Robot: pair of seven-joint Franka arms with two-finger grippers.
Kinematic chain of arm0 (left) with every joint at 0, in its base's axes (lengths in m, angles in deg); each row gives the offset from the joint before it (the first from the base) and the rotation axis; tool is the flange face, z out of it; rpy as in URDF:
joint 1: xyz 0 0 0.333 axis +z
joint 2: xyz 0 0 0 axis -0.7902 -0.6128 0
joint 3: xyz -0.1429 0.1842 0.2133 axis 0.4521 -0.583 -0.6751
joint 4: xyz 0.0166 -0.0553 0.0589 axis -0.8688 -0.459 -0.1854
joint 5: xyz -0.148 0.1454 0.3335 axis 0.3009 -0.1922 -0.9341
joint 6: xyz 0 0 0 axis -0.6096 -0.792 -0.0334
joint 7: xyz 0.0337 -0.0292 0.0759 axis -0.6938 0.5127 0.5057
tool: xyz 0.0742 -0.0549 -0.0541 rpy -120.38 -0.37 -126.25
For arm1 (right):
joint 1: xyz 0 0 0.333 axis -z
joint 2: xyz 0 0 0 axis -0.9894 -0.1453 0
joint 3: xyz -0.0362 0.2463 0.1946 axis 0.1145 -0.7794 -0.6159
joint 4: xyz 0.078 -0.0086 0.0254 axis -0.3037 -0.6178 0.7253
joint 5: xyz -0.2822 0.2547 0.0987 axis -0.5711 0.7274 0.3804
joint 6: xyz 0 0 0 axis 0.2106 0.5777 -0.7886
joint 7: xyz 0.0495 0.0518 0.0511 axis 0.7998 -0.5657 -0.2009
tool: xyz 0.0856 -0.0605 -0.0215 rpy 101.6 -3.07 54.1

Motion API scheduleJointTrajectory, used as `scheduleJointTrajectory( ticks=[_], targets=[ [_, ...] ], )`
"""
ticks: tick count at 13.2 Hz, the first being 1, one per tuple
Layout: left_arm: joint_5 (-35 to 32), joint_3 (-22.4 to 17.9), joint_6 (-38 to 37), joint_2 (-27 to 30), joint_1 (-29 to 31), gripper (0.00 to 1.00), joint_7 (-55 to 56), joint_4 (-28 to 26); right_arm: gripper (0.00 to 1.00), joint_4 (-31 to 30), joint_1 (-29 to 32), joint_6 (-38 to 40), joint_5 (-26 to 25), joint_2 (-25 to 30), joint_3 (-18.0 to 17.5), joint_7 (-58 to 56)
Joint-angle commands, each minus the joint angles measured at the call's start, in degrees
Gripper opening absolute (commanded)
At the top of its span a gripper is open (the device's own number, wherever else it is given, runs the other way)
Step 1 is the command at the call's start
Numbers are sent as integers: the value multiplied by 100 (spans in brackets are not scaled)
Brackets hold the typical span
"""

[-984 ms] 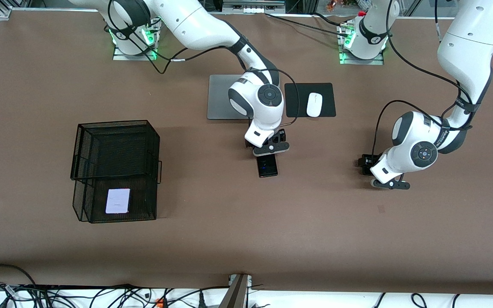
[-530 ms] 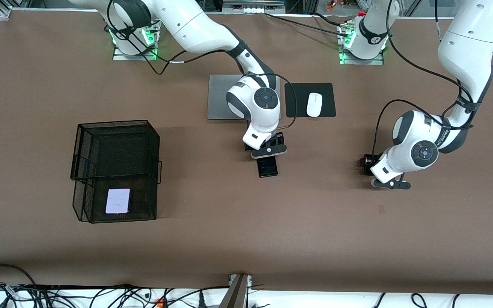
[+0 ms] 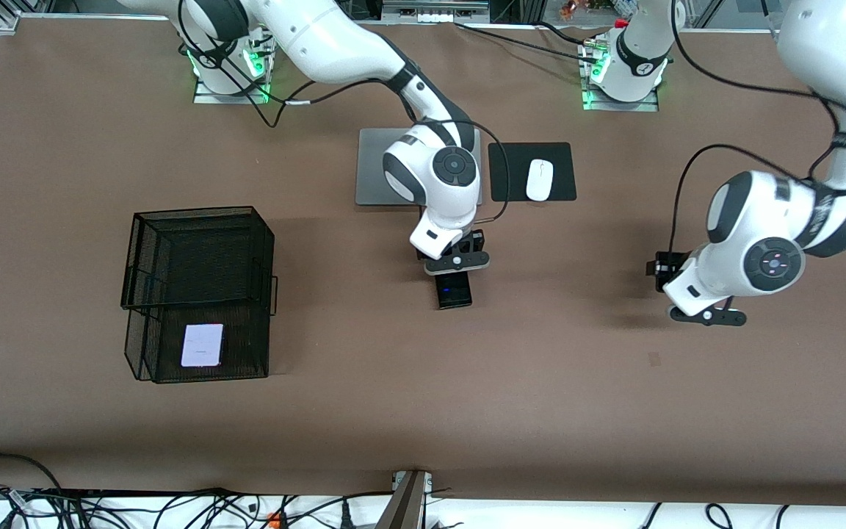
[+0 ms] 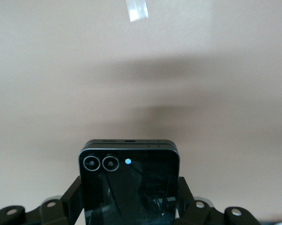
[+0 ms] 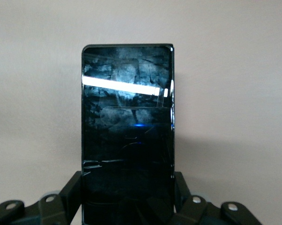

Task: Place phones with both arms
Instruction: 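Carry the black phone to the basket while the left gripper moves the flip phone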

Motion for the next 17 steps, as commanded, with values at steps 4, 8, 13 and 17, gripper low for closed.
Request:
scheduleJointTrajectory(
  ticks=[4,8,13,17],
  targets=[
    [682,609,-592,-233,-639,2,291,995,0,-633,816,2149,192,1955,233,-520],
    [914,600,47,-961,-1861,3,2098,1541,0,-2703,878,2092,192,3607,1295,-1846],
    [835,556,2007,-1744,-2680,4,3350,1454,0,-4894,878,749,192,4586,2221,-3245],
    [818,539,2948,-2517,-2979,3,3369,1445,0,-5652,904,-369,210,4403,2318,-3677]
  ],
)
